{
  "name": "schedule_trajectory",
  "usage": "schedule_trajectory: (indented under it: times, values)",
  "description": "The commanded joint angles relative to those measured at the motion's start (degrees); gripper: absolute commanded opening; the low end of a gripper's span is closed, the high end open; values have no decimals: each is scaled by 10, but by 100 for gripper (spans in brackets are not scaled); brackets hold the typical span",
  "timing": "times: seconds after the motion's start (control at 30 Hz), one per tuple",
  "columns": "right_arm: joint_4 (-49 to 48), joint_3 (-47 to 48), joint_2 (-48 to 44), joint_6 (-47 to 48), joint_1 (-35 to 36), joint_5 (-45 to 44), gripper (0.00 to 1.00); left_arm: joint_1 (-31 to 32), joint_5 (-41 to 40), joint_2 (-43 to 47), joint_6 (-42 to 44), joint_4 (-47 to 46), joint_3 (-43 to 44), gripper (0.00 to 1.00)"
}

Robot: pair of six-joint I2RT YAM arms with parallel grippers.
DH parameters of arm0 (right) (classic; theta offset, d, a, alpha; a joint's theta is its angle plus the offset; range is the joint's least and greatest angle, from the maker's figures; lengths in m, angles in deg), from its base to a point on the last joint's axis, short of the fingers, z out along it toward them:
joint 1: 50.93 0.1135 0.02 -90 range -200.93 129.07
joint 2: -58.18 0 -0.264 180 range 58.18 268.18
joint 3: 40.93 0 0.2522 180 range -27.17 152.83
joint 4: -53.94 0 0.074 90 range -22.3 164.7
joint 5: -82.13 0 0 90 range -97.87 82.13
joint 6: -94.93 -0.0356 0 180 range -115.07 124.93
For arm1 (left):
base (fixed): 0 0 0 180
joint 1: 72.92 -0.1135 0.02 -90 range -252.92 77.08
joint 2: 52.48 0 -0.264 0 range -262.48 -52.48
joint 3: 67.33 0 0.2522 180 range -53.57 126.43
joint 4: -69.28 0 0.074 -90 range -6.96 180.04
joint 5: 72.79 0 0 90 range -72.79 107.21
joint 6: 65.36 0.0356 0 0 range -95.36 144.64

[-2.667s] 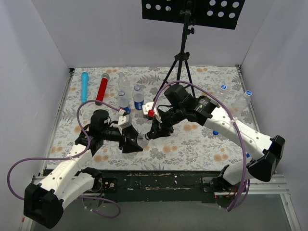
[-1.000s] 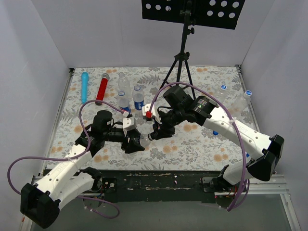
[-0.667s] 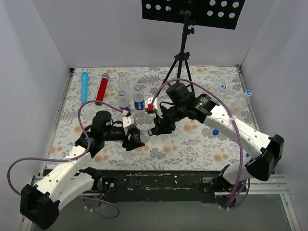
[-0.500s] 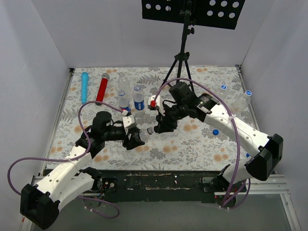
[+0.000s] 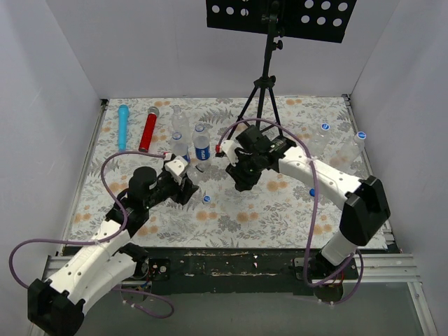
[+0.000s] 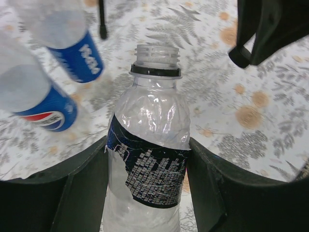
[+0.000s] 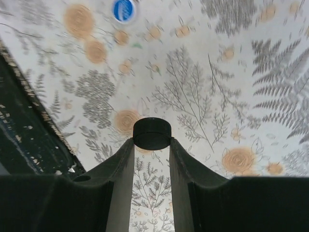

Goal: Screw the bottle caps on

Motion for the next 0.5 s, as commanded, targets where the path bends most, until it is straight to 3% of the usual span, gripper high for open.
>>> schedule_trajectory:
  times: [0.0, 0.2, 0.47]
  values:
    - [24, -34, 40, -63, -2, -120, 1, 1, -135, 58, -24, -45, -17, 0]
    - [-9, -88, 84, -108, -1, -193, 1, 1, -209, 94, -35, -58, -27, 0]
    - [-32, -114, 129, -124, 3, -222, 1, 1, -209, 98, -35, -59, -28, 0]
